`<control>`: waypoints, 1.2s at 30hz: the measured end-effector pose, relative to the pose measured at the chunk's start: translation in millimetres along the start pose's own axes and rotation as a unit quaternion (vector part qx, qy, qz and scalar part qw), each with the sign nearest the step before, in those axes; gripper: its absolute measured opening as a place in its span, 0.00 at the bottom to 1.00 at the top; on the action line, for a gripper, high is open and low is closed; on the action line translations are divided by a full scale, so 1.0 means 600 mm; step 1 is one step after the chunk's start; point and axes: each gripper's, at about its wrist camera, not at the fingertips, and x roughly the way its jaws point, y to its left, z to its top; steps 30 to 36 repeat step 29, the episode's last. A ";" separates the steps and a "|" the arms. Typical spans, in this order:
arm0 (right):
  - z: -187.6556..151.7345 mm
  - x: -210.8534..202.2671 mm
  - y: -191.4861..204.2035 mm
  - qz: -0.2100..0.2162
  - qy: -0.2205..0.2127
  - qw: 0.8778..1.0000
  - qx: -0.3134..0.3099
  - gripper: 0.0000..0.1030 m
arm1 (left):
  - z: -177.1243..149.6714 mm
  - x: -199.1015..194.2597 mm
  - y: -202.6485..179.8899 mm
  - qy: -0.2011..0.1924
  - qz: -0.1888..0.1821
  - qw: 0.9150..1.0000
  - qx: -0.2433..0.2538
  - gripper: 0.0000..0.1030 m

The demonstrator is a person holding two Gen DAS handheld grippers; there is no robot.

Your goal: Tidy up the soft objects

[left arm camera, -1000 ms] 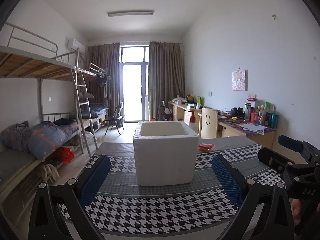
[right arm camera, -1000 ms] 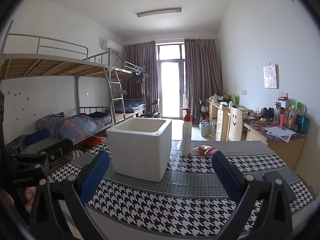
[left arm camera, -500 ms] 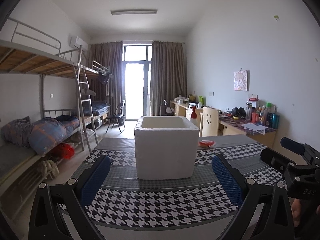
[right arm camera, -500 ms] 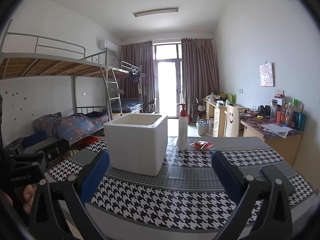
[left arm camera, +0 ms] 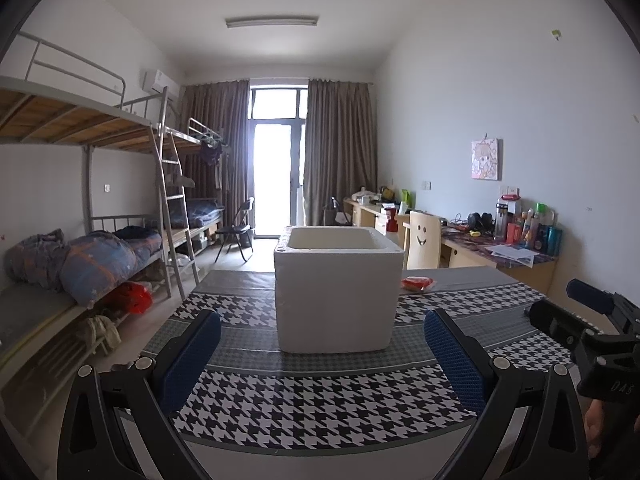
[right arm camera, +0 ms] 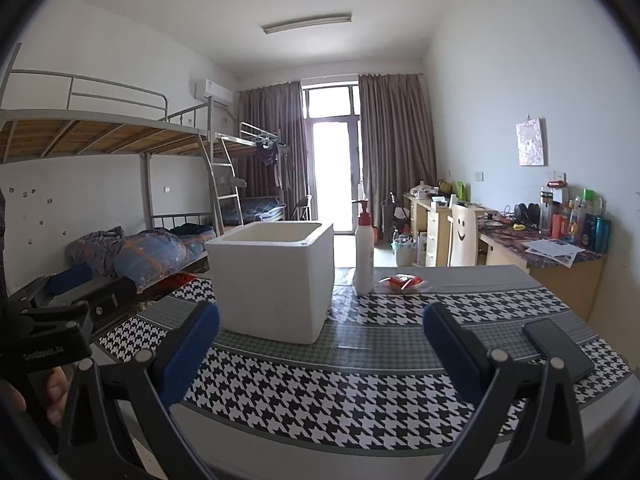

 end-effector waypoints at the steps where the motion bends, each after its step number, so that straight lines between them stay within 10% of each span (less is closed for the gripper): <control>1: -0.001 0.000 0.001 -0.002 -0.001 1.000 -0.001 1.00 | -0.001 0.000 0.000 0.000 0.000 1.000 0.001 0.99; 36: -0.004 0.006 0.004 0.000 0.008 1.000 0.002 1.00 | -0.010 0.002 -0.002 0.012 -0.011 1.000 0.009 0.99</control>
